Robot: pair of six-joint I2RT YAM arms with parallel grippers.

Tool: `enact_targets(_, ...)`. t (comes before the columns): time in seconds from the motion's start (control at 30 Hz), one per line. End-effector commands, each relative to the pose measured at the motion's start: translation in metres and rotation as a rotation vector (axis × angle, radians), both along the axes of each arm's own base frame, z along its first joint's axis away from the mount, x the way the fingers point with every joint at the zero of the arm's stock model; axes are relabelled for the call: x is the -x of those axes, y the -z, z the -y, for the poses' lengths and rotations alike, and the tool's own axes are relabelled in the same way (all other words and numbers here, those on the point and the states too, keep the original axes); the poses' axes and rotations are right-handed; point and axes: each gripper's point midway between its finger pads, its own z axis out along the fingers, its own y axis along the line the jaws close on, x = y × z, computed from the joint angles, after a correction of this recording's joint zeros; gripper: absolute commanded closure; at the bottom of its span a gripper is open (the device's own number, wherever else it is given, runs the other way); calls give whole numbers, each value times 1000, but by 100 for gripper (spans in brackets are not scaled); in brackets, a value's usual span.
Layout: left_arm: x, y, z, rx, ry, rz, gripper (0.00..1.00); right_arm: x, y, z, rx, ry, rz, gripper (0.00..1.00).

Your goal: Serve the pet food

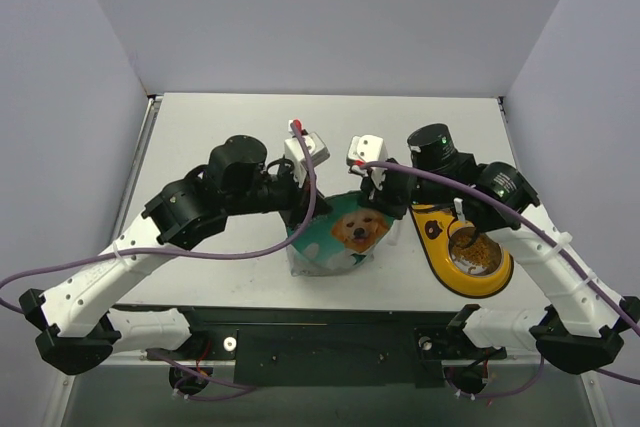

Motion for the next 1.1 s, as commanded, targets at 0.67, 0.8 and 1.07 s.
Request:
enact_targets(0.67,1,-39,-14,101,-67,-6,71,-16,-35,-4,-95,154,140,100)
enact_targets(0.8,1,-30,-16,132,-88,-4,19,-4,-34,-10,-103,95,89,100)
enact_targets(1.07,0,-7,-14,-8,-34,82,40,3,-31,-18,-118,66,35,100)
